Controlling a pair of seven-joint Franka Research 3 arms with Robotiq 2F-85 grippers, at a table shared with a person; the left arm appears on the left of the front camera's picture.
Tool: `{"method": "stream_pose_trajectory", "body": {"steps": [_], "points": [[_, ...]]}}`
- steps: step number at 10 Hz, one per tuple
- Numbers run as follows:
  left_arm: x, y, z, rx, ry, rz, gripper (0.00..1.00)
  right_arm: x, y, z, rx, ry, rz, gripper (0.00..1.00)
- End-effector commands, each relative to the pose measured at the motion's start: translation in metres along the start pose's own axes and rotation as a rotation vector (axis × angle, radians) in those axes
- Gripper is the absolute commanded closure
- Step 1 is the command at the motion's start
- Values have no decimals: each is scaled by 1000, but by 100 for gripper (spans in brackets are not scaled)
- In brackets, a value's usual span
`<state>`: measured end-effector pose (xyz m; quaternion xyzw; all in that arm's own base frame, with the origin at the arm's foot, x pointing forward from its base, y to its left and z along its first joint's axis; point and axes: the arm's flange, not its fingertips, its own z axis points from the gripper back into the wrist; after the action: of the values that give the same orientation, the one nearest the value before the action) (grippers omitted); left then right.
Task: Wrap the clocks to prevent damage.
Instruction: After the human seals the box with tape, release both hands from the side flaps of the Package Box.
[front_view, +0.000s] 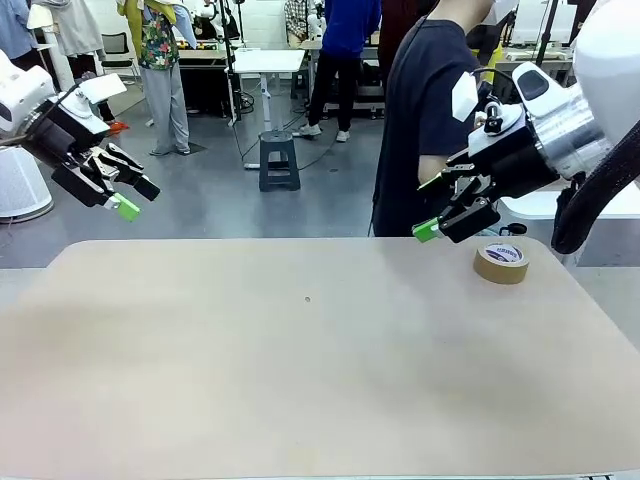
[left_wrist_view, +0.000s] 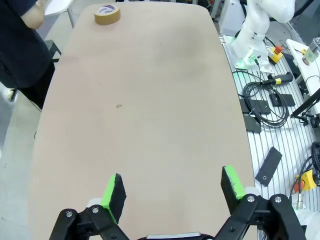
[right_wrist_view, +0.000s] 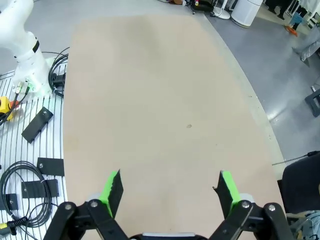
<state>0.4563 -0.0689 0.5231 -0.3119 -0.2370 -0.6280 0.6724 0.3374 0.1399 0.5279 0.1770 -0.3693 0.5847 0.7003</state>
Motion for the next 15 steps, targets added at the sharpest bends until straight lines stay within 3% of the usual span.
{"method": "stream_pose_trajectory", "body": {"steps": [1, 3, 5, 7, 10, 15], "points": [[-10, 5, 4, 18, -121, 4, 0, -8, -29, 13, 110, -168, -133, 0], [-26, 6, 15, 91, -302, 27, 0, -32, -57, 34, 88, -305, -223, 0], [-43, 6, 24, 143, -384, 34, 0, -59, -66, 55, 82, -431, -233, 0], [-66, 0, 41, 158, -463, 65, 0, -92, -70, 71, 79, -467, -255, 0], [-87, -8, 68, 172, -598, 83, 0, -114, -75, 77, 69, -492, -302, 0], [-91, -7, 80, 169, -585, 110, 0, -117, -74, 86, 72, -467, -309, 0]]}}
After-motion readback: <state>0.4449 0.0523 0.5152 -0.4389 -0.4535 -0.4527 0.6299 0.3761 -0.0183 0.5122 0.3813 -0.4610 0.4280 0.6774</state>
